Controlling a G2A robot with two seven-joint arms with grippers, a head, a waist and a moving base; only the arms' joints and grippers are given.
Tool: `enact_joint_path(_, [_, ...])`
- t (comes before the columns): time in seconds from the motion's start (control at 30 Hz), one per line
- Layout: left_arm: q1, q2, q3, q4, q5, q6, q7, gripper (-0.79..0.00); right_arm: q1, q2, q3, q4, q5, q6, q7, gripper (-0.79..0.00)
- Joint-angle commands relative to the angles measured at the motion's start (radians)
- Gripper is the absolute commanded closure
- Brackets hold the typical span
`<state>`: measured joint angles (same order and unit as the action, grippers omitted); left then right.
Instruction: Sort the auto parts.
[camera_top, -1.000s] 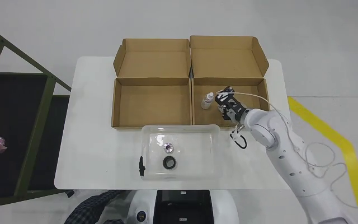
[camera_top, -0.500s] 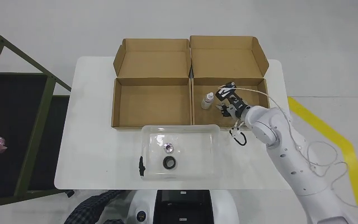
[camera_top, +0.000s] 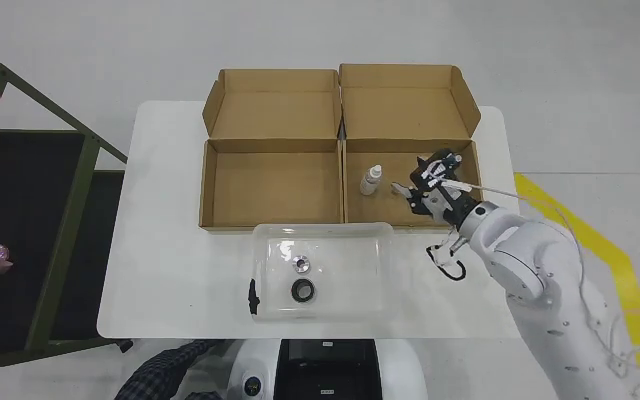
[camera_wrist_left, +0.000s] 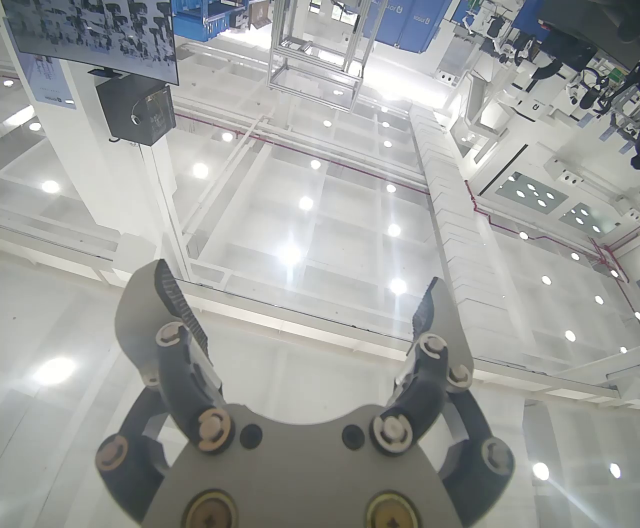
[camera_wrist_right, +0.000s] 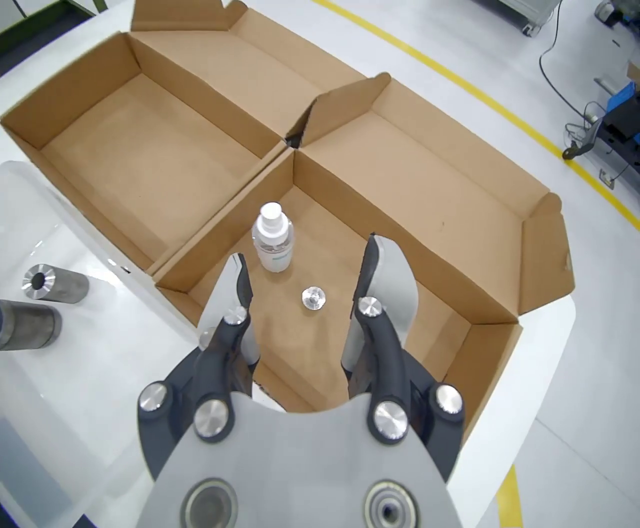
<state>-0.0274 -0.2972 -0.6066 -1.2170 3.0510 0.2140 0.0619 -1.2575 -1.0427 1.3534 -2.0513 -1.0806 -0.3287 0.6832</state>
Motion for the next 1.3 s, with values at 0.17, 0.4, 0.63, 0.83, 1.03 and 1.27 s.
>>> enact_joint_path(0.17, [0.0, 0.0, 0.0, 0.0, 0.0, 0.0, 0.0, -0.785, -0.092, 0.001, -0.002, -0.114, 0.026, -0.037, -0.082, -0.489])
enact_joint_path(0.4, [0.0, 0.0, 0.0, 0.0, 0.0, 0.0, 0.0, -0.785, -0.134, 0.001, -0.055, -0.164, -0.013, -0.078, -0.116, -0.508])
enact_joint_path(0.63, [0.0, 0.0, 0.0, 0.0, 0.0, 0.0, 0.0, -0.785, -0.128, -0.004, -0.129, -0.154, -0.042, -0.115, -0.116, -0.514])
enact_joint_path(0.83, [0.0, 0.0, 0.0, 0.0, 0.0, 0.0, 0.0, -0.785, -0.109, -0.01, -0.206, -0.132, -0.08, -0.145, -0.105, -0.533])
enact_joint_path(1.03, [0.0, 0.0, 0.0, 0.0, 0.0, 0.0, 0.0, -0.785, -0.09, -0.017, -0.264, -0.102, -0.11, -0.146, -0.101, -0.523])
enact_joint_path(1.27, [0.0, 0.0, 0.0, 0.0, 0.0, 0.0, 0.0, -0.785, -0.048, -0.03, -0.35, -0.037, -0.158, -0.149, -0.083, -0.511])
